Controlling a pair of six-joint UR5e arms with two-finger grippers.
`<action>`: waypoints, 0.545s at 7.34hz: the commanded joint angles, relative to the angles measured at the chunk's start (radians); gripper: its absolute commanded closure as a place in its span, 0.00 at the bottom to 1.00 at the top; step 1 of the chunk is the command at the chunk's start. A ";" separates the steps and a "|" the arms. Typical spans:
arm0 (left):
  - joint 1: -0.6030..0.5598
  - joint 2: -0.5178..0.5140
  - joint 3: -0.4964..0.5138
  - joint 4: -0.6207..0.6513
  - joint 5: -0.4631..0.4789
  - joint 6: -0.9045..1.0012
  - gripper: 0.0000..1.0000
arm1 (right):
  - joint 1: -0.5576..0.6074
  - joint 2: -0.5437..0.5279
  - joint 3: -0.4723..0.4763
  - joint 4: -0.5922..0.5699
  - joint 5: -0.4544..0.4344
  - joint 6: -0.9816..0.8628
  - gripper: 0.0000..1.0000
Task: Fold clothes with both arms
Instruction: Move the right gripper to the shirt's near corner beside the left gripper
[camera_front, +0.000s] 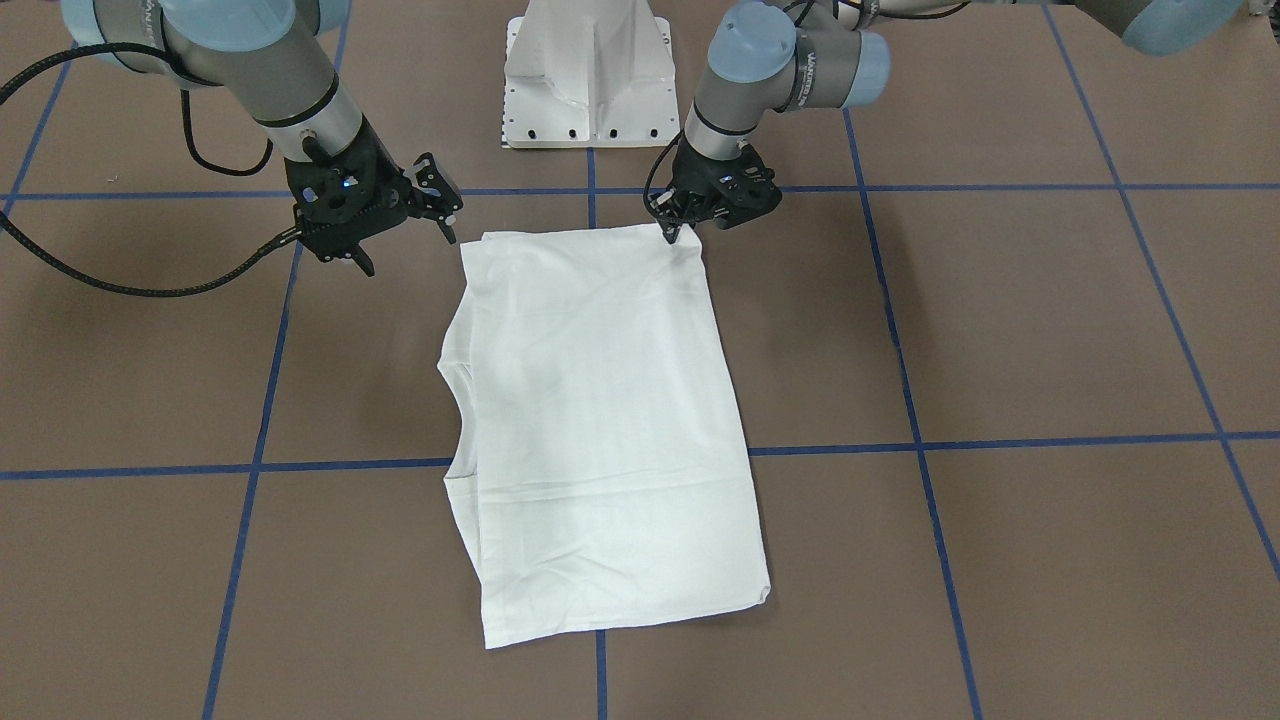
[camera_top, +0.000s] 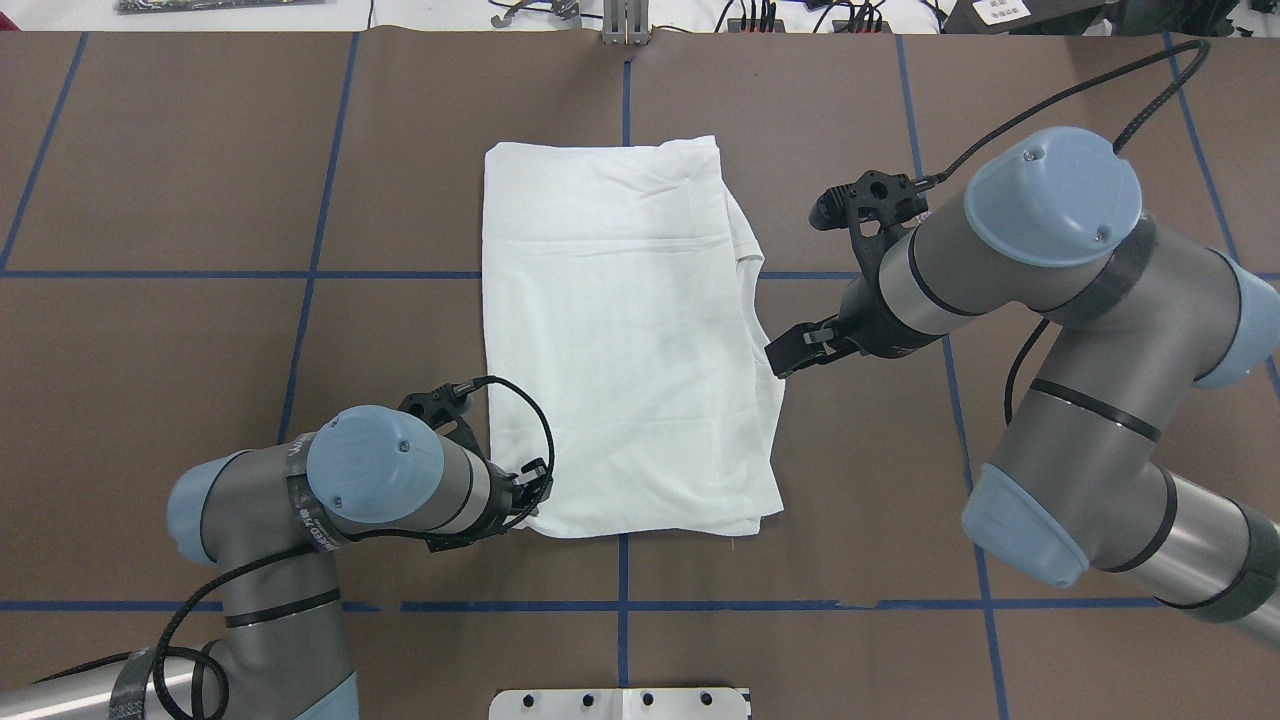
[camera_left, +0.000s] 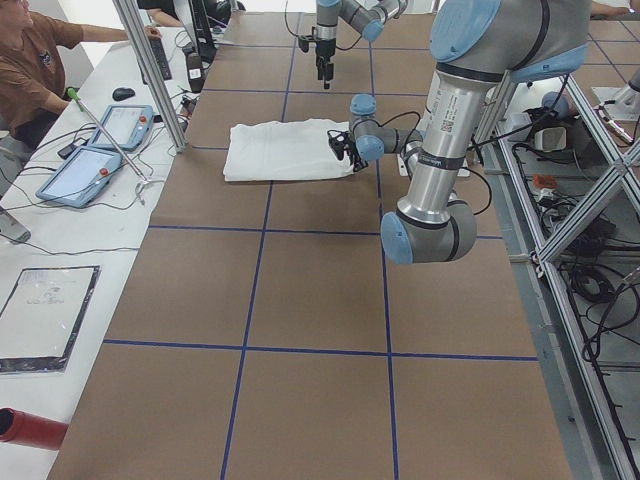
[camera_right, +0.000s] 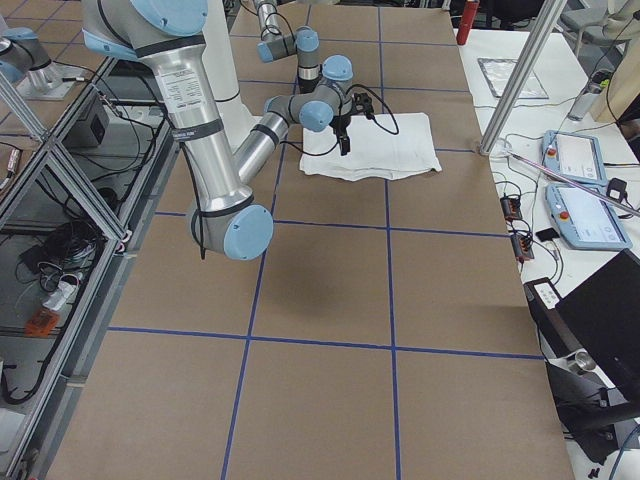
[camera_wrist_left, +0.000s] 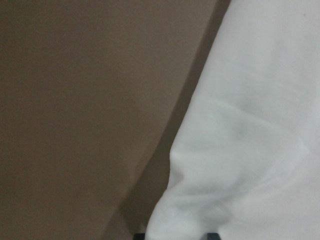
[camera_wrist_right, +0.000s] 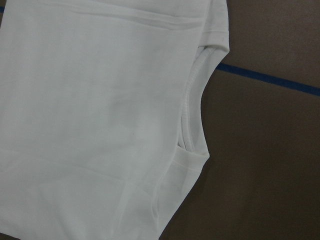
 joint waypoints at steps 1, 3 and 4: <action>-0.012 -0.002 -0.048 0.008 -0.004 -0.001 1.00 | 0.025 -0.003 0.003 0.000 0.050 0.004 0.01; -0.013 0.002 -0.135 0.076 -0.026 -0.001 1.00 | 0.019 -0.002 0.005 0.000 0.049 0.103 0.01; -0.013 0.001 -0.159 0.113 -0.037 -0.001 1.00 | 0.004 -0.006 0.000 0.003 0.051 0.211 0.01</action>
